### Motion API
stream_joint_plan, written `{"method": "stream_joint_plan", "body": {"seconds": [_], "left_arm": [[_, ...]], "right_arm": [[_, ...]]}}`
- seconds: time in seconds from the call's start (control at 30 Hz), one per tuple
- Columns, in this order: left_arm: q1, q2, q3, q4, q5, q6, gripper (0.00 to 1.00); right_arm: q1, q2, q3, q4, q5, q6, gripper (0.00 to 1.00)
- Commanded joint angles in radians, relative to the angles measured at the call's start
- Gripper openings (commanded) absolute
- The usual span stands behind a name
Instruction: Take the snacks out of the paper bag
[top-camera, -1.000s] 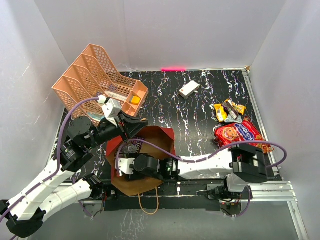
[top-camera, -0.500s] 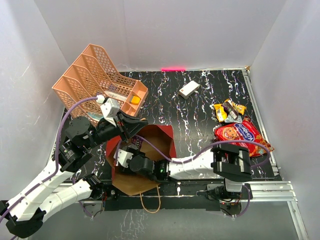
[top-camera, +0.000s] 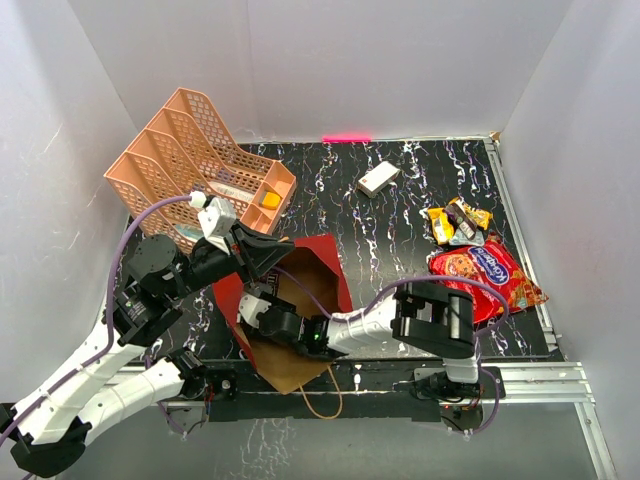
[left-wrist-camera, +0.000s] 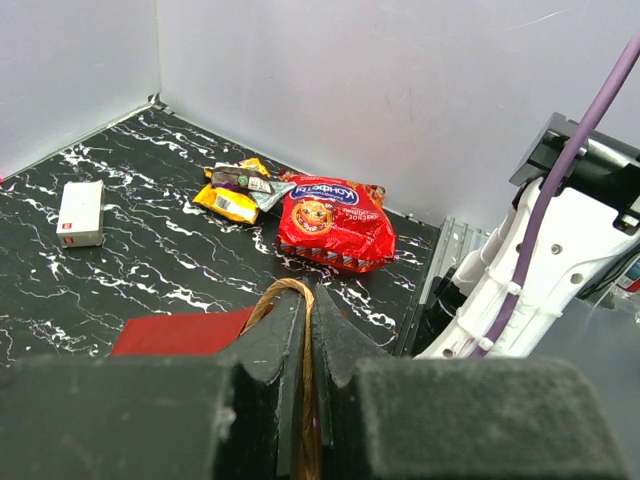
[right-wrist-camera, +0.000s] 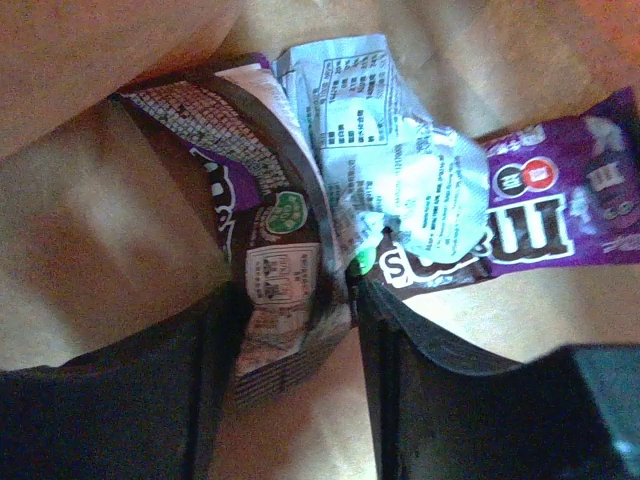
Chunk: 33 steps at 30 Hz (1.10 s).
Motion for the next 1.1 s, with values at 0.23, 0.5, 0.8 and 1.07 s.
{"method": "stream_joint_plan", "body": {"seconds": [0.23,0.5,0.8,1.07], "left_arm": [[-0.004,-0.04,0.011,0.032,-0.021,0.011,0.03],[-0.003,-0.034,0.013,0.01,-0.084,0.035,0.03],[-0.004,-0.043,-0.004,-0.002,-0.222,0.058,0.03],[-0.004,-0.031,0.007,-0.002,-0.216,0.058,0.03]], "right_arm": [[-0.026,-0.01,0.024,0.076,-0.023,-0.042,0.2],[-0.024,-0.184,-0.046,0.0,-0.072,-0.053,0.18],[-0.025,-0.491,-0.161,-0.142,-0.328,-0.115,0.18],[-0.025,-0.712,-0.098,-0.293,-0.291,-0.197,0.17]]}}
